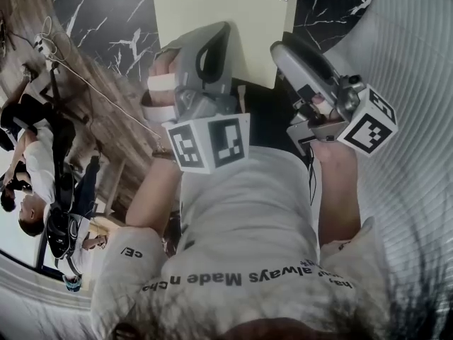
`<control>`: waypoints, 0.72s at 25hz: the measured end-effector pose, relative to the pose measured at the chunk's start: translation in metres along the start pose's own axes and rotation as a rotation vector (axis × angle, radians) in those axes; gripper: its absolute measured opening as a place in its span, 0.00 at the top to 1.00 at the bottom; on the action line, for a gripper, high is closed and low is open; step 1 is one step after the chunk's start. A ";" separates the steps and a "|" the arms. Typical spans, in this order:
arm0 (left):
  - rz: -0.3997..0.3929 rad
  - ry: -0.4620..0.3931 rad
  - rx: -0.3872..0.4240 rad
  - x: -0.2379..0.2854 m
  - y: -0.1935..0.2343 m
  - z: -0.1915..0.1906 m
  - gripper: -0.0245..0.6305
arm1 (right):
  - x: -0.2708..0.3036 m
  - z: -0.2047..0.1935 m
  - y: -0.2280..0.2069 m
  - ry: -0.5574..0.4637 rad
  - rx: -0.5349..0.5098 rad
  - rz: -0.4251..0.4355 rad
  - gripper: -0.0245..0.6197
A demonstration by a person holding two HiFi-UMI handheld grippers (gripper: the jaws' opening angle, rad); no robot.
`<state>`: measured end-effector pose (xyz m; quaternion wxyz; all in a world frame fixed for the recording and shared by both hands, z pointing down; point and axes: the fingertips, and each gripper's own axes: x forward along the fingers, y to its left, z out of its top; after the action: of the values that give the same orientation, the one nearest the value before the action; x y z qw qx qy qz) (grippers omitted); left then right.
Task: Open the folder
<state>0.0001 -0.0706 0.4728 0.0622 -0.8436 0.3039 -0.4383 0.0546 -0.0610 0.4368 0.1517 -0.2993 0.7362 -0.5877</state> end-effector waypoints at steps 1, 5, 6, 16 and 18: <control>0.001 -0.002 -0.001 -0.004 0.001 0.003 0.96 | 0.002 0.000 0.005 0.003 0.002 0.009 0.74; 0.009 -0.010 -0.021 -0.028 0.010 0.011 0.96 | 0.008 -0.005 0.026 0.014 0.002 0.033 0.75; 0.011 -0.011 -0.027 -0.035 0.013 0.013 0.96 | 0.009 -0.006 0.032 0.018 -0.001 0.041 0.75; 0.078 -0.010 -0.084 -0.100 0.049 0.027 0.96 | 0.039 -0.014 0.082 0.089 -0.028 0.127 0.84; 0.092 -0.019 -0.098 -0.117 0.055 0.029 0.96 | 0.048 -0.018 0.091 0.109 -0.034 0.141 0.85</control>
<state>-0.0530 -0.0536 0.3525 0.0437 -0.8349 0.3631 -0.4114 -0.0169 -0.0646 0.3612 0.1473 -0.2170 0.7725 -0.5783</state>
